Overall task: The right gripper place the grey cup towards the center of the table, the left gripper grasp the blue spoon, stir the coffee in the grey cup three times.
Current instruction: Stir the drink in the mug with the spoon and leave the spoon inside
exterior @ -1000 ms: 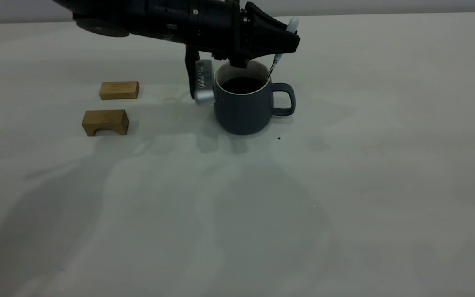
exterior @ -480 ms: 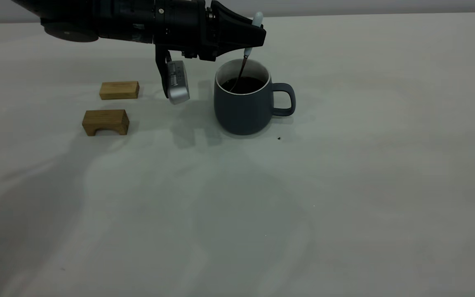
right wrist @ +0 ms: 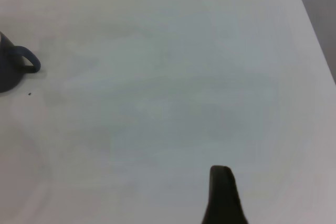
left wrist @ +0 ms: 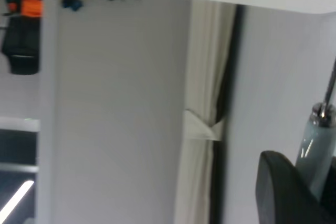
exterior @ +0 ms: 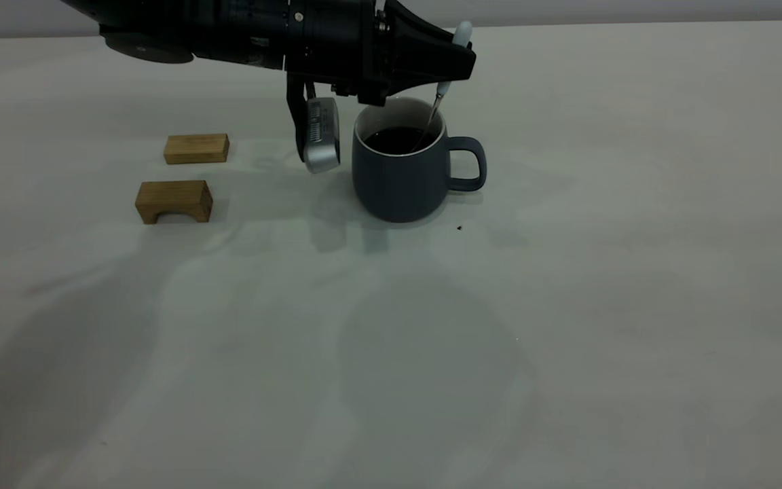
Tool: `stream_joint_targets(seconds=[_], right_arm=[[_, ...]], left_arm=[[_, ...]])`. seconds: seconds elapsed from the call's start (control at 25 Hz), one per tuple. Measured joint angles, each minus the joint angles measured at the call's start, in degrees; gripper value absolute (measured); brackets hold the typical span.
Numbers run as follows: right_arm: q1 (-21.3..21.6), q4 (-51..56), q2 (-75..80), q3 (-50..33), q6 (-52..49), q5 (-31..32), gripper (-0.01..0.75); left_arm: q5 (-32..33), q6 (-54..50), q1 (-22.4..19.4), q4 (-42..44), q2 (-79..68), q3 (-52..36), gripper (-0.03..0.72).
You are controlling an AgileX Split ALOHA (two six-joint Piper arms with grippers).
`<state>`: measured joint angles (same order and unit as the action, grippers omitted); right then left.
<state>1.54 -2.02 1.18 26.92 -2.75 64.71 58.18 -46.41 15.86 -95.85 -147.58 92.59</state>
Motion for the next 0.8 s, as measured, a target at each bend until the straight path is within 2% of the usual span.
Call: stream_joint_targets(seconds=[0.24, 0.44, 0.68, 0.8], right_arm=[[0.0, 0.0, 0.0, 0.0, 0.0, 0.0, 0.58], [0.0, 0.0, 0.0, 0.0, 0.0, 0.0, 0.58], [0.0, -0.1, 0.0, 0.0, 0.0, 0.0, 0.58], [0.0, -0.1, 0.0, 0.0, 0.0, 0.0, 0.58]], left_arm=[[3.8, -4.4, -3.5, 7.5, 0.0, 0.1, 0.139], [2.3, -5.7, -4.7, 5.7, 0.0, 0.1, 0.139], [-5.3, -0.8, -1.4, -2.1, 0.0, 0.1, 0.139], [-5.8, 0.5, 0.1, -2.5, -0.3, 0.1, 0.139]])
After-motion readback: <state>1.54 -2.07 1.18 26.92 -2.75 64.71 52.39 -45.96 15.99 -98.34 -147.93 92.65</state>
